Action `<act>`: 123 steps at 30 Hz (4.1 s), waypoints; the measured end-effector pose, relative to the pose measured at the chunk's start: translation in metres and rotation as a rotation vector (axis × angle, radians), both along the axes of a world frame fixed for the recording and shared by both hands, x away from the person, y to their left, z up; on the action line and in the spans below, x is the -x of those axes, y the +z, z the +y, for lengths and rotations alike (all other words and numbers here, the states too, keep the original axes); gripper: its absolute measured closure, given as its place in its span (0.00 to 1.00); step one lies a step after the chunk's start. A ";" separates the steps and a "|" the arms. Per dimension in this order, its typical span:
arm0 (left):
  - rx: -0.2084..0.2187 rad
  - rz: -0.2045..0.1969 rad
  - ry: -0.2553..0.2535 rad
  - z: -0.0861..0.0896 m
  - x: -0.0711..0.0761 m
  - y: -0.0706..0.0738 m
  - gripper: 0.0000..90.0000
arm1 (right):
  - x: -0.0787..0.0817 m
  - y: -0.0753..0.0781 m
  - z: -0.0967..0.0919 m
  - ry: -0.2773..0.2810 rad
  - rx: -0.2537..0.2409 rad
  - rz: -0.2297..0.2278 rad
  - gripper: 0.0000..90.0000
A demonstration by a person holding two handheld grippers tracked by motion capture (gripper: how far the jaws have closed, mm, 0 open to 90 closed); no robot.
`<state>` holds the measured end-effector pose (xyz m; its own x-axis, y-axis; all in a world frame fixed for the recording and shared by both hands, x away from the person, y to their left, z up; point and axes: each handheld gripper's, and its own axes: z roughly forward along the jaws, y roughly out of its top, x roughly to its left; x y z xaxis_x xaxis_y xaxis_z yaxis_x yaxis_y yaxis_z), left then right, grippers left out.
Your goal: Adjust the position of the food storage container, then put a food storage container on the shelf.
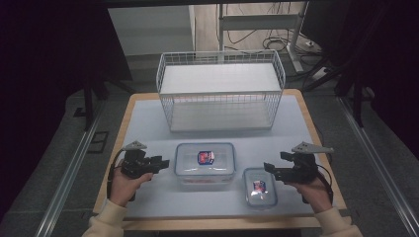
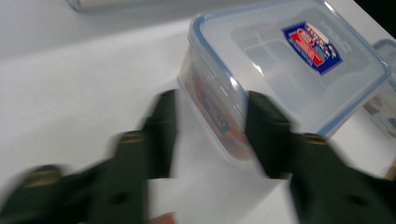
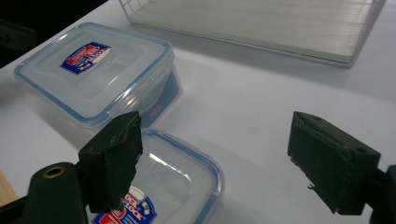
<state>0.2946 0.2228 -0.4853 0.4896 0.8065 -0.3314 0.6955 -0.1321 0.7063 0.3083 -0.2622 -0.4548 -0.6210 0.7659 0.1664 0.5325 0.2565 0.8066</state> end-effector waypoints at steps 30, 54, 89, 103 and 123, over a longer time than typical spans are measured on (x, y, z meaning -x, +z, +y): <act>0.202 0.207 -0.093 -0.027 -0.038 -0.016 0.21 | -0.069 -0.012 0.107 0.179 -0.004 0.412 0.13; 0.232 0.251 -0.101 -0.027 -0.040 -0.027 0.27 | -0.086 -0.034 0.117 0.190 -0.038 0.640 0.20; 0.334 0.369 -0.101 -0.019 -0.039 -0.034 0.38 | -0.083 -0.036 0.098 0.171 -0.143 0.649 0.39; 0.333 0.342 -0.104 -0.017 -0.032 -0.030 0.45 | -0.074 -0.030 0.096 0.176 -0.136 0.603 0.44; 0.342 0.282 -0.154 -0.011 -0.023 -0.029 0.52 | -0.055 -0.028 0.086 0.179 -0.189 0.527 0.54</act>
<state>0.3178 0.2119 -0.5140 0.4476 0.5527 -0.7029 0.8570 -0.0409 0.5136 0.3629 -0.1764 -0.4828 -0.5346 0.5836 0.6113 0.8356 0.2569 0.4855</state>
